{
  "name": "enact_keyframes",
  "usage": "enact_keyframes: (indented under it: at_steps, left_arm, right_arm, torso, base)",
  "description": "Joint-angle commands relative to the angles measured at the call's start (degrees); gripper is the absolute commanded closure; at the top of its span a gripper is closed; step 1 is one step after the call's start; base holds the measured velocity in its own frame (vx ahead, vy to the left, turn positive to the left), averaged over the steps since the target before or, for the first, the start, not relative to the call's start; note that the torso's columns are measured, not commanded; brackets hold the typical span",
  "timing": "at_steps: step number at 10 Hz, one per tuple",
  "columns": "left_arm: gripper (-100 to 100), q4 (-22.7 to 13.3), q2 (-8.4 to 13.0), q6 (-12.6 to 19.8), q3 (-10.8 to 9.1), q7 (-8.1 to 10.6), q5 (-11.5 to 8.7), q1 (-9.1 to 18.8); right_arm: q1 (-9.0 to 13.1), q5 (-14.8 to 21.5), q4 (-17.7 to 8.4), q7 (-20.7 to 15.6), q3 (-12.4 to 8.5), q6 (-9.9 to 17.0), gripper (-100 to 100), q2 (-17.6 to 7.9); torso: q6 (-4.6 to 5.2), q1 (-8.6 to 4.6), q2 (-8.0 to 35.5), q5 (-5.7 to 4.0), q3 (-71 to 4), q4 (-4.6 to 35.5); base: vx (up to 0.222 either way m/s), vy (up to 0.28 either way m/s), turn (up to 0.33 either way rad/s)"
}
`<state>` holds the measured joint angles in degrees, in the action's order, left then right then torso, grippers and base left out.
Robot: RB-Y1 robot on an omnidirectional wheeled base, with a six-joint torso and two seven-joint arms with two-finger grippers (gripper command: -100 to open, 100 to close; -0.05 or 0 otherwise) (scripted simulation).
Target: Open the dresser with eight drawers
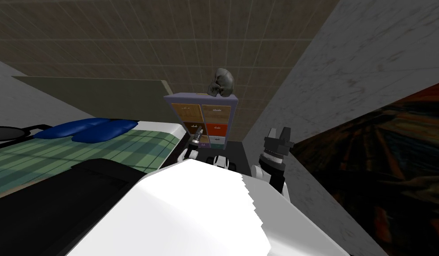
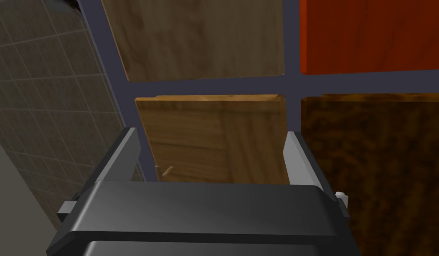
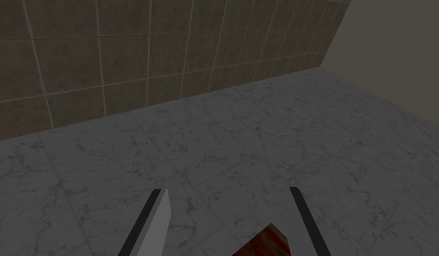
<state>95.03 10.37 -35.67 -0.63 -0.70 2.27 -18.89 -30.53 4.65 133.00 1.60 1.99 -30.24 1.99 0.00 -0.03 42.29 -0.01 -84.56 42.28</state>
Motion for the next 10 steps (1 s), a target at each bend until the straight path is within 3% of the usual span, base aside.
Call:
enact_keyframes:
  at_steps: [1,6,10]
  left_arm:
    - [-100,-4.5,-0.9,-0.9,-0.14,-0.33,-0.2,0.7]
    - [-100,-11.6,-4.7,-1.7,-0.59,-0.62,-0.6,2.2]
    - [-100,-15.3,-10.6,-2.1,-0.82,-0.77,-0.8,3.0]
  right_arm:
    - [0.0,0.0,0.0,0.0,0.0,0.0,0,0.0]
    - [0.0,0.0,0.0,0.0,0.0,0.0,0,0.0]
    - [0.0,0.0,0.0,0.0,0.0,0.0,0,0.0]
  torso:
    - [0.00,0.05,-0.1,0.01,0.0,0.0]
    - [0.00,0.06,0.0,0.01,0.0,0.0]
    - [0.00,0.08,0.0,0.02,0.0,0.0]
  base:
    - [0.121,-0.122,0.001]
    - [0.097,-0.119,0.005]
    - [0.077,-0.078,0.003]
